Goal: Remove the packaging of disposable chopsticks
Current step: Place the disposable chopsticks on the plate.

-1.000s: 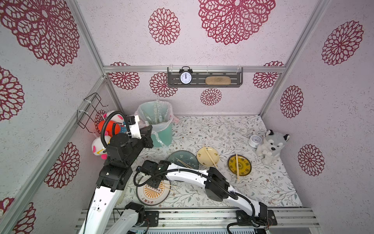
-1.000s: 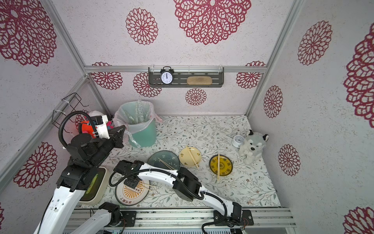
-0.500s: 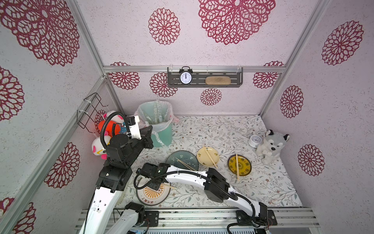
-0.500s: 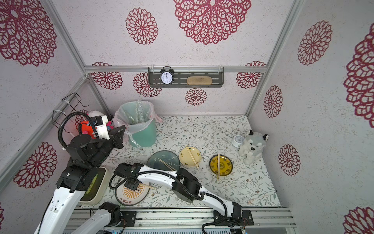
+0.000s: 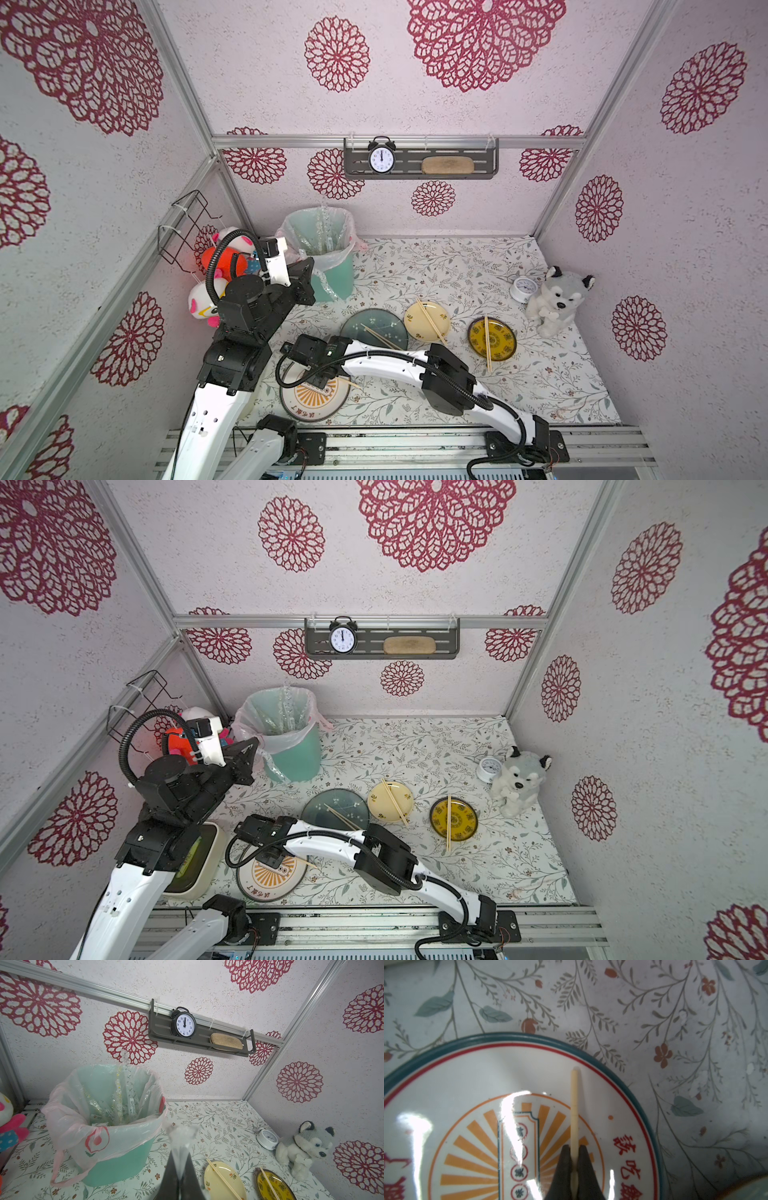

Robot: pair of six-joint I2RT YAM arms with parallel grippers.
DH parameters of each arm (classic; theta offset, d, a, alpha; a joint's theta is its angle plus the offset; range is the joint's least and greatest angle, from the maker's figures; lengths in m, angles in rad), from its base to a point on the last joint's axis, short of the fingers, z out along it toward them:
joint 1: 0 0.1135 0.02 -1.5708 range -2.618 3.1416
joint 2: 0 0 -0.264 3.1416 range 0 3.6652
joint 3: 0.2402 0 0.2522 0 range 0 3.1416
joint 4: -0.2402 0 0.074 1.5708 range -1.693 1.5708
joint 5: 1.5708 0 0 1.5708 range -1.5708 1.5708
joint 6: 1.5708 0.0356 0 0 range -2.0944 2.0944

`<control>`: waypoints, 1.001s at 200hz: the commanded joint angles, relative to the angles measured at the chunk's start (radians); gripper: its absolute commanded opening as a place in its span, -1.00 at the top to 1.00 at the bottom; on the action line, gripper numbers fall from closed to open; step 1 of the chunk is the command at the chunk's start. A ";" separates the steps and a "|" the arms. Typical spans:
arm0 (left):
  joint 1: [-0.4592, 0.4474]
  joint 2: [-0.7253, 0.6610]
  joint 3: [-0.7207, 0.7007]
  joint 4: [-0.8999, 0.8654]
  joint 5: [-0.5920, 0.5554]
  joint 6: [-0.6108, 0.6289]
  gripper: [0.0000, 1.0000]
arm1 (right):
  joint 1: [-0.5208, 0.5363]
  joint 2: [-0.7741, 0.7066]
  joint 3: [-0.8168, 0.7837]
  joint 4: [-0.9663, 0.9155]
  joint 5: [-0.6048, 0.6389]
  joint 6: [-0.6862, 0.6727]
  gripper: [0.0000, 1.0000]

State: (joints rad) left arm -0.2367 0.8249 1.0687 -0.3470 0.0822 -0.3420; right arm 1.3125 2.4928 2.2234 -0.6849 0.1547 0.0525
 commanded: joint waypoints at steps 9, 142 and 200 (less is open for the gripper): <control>0.010 -0.003 -0.003 0.022 0.000 0.015 1.00 | -0.011 -0.074 -0.001 0.077 0.037 0.060 1.00; 0.016 -0.008 -0.007 0.017 0.007 0.017 0.98 | -0.024 -0.066 -0.058 0.264 0.003 0.203 1.00; 0.016 0.006 -0.004 0.014 0.019 0.017 0.96 | -0.020 0.016 0.003 0.230 -0.006 0.217 1.00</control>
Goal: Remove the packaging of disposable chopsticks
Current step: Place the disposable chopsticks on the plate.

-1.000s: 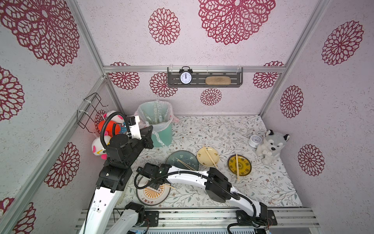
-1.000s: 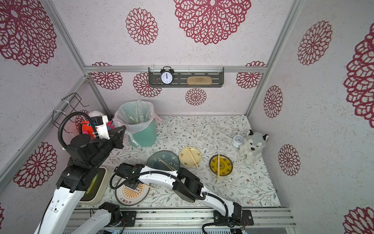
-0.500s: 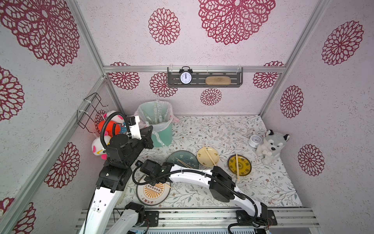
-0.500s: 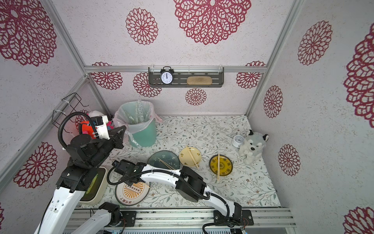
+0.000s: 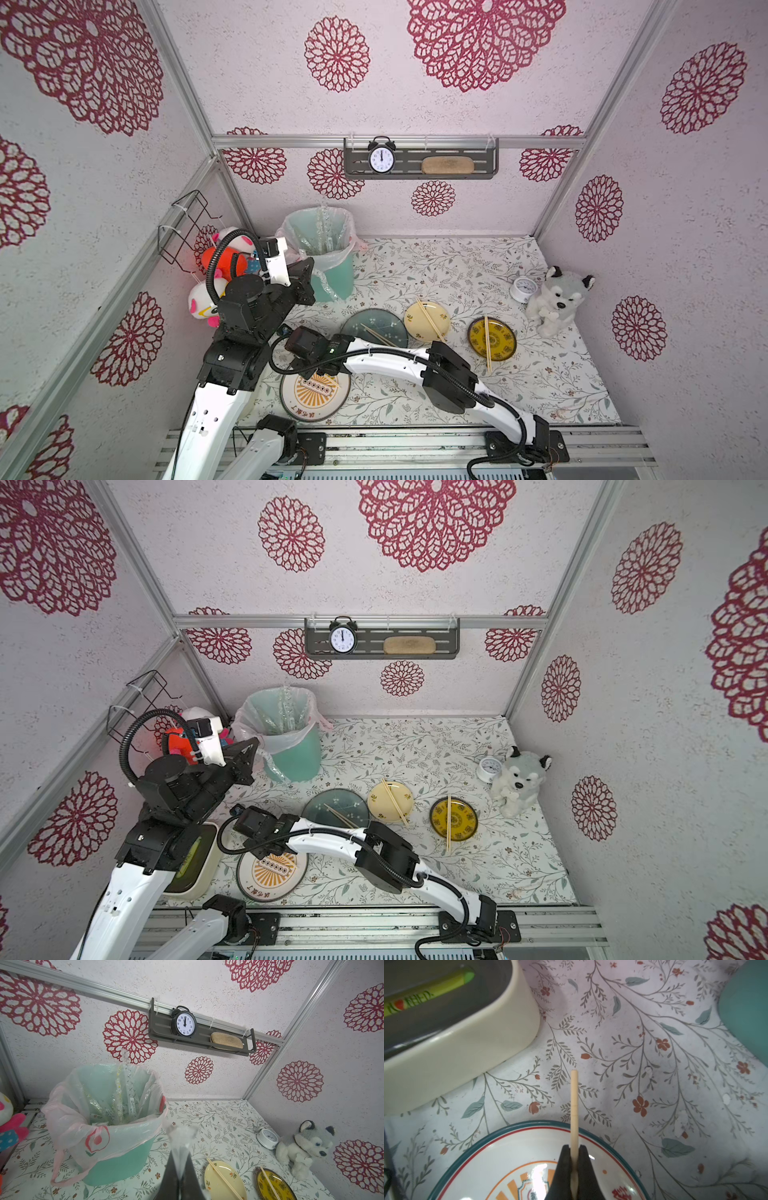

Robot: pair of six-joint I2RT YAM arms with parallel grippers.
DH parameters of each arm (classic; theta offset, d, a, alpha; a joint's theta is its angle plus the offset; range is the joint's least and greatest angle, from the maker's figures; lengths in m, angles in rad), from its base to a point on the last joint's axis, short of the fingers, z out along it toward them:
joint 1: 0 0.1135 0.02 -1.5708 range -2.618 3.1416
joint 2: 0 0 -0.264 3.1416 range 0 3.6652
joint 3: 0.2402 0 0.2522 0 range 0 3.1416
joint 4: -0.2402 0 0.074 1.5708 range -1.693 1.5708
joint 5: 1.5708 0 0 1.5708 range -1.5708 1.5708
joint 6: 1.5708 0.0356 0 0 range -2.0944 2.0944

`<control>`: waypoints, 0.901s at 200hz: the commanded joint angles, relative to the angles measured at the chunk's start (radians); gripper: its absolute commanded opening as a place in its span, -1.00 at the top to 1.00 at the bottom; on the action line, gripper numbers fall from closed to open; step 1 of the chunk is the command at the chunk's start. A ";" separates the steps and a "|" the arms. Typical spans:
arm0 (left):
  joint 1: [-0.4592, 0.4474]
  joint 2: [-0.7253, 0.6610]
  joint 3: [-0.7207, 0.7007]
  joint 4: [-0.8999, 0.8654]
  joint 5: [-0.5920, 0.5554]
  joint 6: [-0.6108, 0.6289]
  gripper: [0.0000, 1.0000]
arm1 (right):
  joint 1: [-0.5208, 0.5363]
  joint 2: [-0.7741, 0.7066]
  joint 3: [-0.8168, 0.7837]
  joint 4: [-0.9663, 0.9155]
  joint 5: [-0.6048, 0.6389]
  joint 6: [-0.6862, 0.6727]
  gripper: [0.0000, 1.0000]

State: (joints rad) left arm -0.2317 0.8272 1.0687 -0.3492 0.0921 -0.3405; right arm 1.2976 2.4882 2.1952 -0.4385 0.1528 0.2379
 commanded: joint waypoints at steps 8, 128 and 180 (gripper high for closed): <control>0.011 0.004 -0.004 0.018 0.009 0.015 0.95 | -0.005 0.023 0.032 -0.020 -0.004 0.034 1.00; 0.012 0.007 -0.005 0.025 0.018 0.020 0.91 | 0.011 -0.008 0.028 -0.061 0.034 0.014 0.73; 0.012 0.007 -0.004 0.023 0.021 0.020 0.90 | 0.016 -0.023 0.029 -0.063 0.049 0.001 0.63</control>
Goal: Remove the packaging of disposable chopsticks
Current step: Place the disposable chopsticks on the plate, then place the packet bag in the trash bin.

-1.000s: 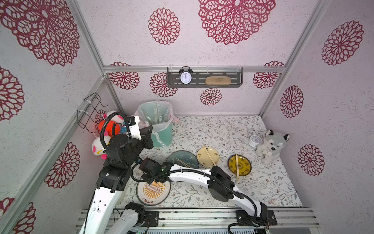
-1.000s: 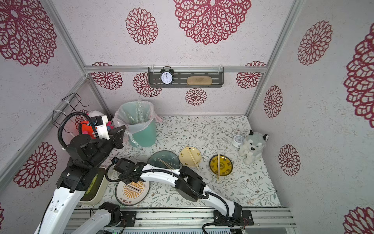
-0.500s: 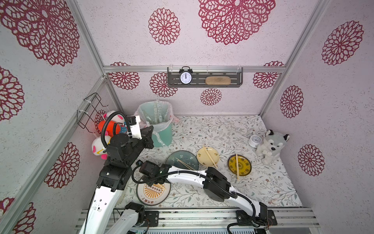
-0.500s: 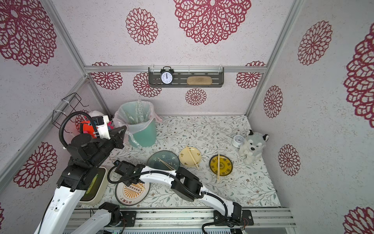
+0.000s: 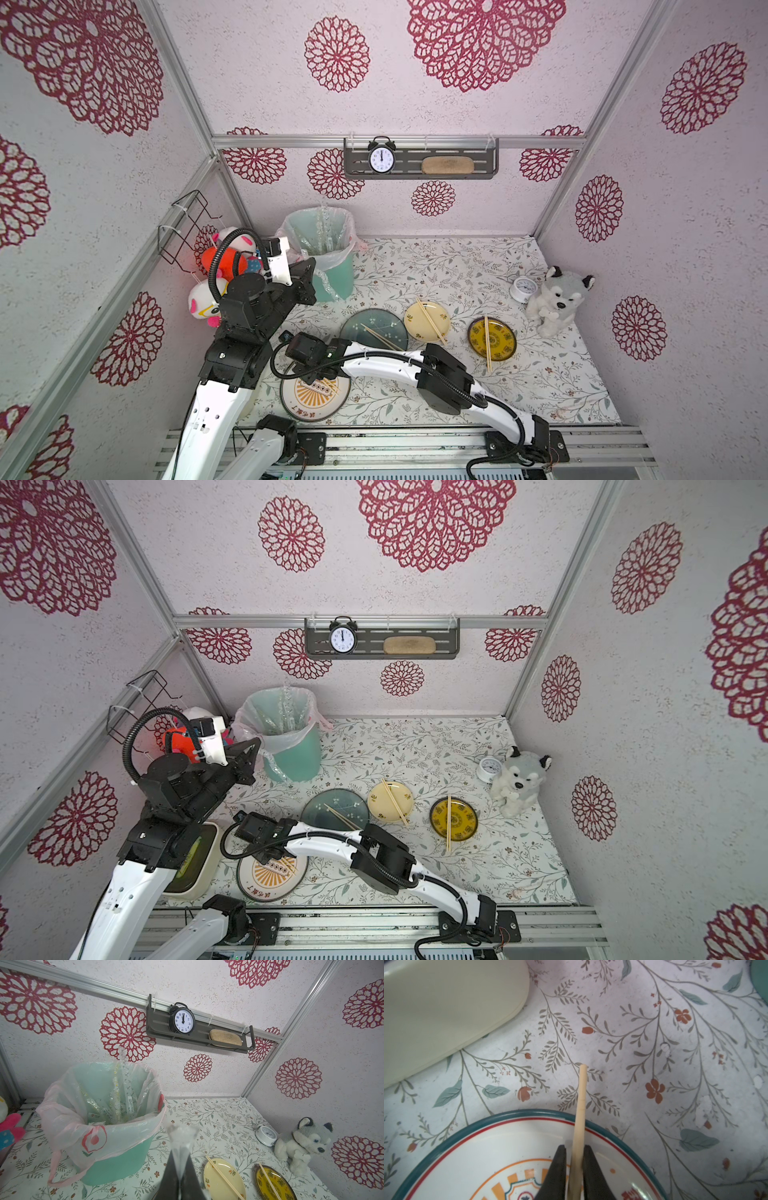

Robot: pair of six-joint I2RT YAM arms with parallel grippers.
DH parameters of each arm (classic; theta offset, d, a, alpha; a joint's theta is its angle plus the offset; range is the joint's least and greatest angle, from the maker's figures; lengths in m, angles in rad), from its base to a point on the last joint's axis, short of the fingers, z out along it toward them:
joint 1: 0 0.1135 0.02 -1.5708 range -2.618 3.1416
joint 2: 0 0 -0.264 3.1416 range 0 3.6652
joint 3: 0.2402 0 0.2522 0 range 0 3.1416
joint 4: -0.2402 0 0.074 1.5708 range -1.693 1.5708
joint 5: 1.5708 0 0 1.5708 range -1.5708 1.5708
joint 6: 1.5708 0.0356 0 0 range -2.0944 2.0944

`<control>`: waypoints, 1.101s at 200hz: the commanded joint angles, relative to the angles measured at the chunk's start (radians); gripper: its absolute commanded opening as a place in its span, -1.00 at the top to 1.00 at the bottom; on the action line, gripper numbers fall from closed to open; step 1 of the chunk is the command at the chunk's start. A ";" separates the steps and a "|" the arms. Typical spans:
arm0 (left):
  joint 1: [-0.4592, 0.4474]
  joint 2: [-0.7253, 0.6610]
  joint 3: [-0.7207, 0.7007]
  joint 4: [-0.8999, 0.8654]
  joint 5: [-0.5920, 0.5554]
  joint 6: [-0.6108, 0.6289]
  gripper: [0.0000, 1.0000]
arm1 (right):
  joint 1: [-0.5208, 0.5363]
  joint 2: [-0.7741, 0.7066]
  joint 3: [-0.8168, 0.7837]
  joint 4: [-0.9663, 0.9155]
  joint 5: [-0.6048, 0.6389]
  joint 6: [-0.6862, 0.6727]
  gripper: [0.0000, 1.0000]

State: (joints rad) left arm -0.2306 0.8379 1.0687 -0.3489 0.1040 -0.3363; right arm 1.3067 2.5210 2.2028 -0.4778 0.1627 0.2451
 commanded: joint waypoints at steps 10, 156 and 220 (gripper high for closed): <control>0.011 -0.002 -0.004 0.023 0.010 0.016 0.90 | 0.009 -0.062 0.020 -0.025 0.052 -0.009 0.62; 0.077 0.247 0.201 -0.088 -0.232 -0.021 1.00 | 0.087 -0.580 -0.666 0.485 0.282 -0.110 -0.11; 0.079 0.674 0.555 -0.108 -0.329 0.066 1.00 | 0.085 -1.029 -1.157 0.680 0.402 -0.086 -0.28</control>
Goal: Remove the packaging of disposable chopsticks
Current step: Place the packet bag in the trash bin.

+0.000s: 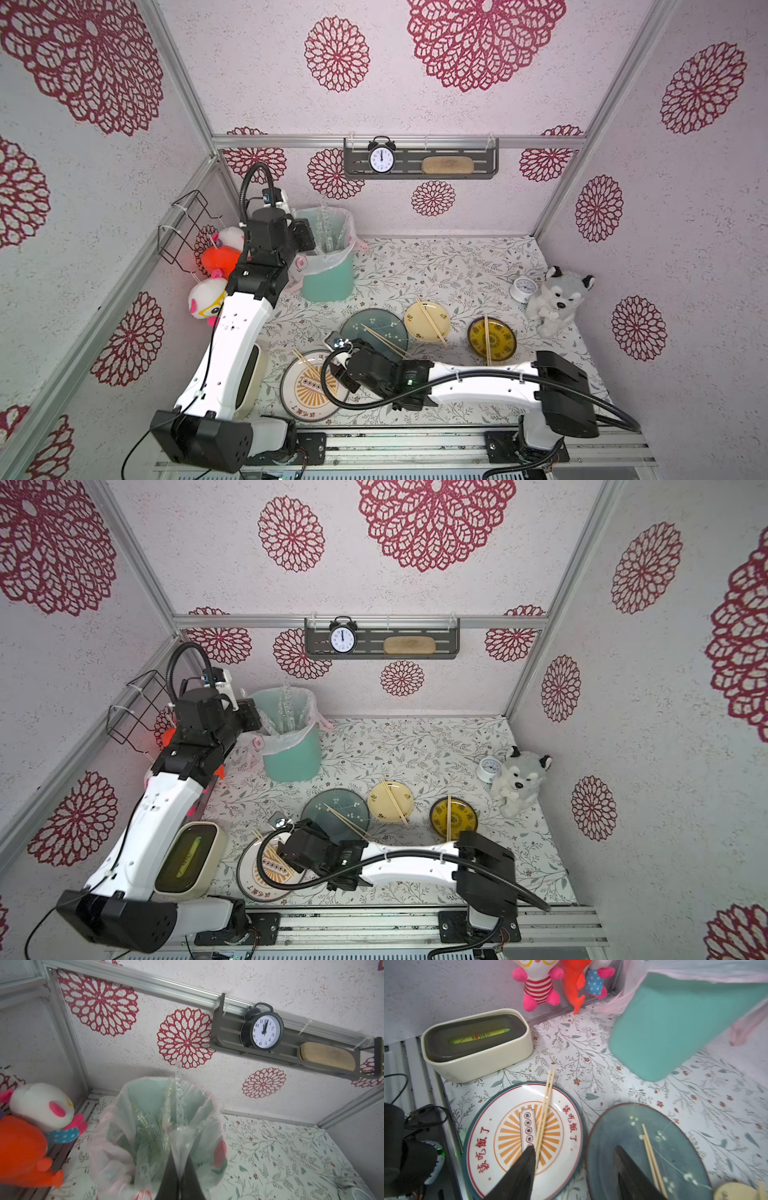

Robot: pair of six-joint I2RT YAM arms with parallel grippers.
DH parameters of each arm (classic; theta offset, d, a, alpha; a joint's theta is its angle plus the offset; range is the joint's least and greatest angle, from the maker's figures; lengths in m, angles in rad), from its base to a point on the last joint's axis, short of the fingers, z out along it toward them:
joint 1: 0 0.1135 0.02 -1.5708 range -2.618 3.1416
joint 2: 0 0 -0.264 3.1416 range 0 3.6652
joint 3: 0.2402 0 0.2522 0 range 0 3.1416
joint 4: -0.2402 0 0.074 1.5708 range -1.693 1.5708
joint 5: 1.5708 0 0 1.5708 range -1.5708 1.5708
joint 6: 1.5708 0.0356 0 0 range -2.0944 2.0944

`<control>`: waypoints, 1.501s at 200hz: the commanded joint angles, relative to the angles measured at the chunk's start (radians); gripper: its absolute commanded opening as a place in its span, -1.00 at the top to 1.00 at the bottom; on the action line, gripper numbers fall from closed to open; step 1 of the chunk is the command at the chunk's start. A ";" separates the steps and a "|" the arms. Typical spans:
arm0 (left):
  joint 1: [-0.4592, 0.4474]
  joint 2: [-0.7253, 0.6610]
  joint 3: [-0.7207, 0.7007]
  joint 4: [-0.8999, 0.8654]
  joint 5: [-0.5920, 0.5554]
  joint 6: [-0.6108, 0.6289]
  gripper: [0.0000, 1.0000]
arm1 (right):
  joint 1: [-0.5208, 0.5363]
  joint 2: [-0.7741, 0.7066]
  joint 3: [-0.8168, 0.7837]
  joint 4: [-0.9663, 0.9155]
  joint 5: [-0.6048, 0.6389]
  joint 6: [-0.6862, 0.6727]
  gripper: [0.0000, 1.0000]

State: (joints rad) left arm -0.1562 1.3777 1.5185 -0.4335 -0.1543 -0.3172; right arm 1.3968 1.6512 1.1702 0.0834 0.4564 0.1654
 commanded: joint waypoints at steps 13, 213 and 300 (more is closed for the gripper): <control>0.003 0.224 0.194 -0.046 -0.125 0.075 1.00 | -0.016 -0.264 -0.213 0.148 0.119 0.000 -0.32; -0.028 0.709 0.762 -0.517 -0.209 0.088 -0.51 | -0.106 -0.645 -0.554 0.180 0.087 0.101 -0.39; -0.048 0.500 0.689 -0.511 -0.274 0.079 -0.95 | -0.106 -0.629 -0.521 0.153 0.085 0.094 -0.94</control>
State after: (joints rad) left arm -0.1921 1.9457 2.2681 -0.9783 -0.3885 -0.2348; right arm 1.2945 1.0267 0.6094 0.2348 0.5358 0.2417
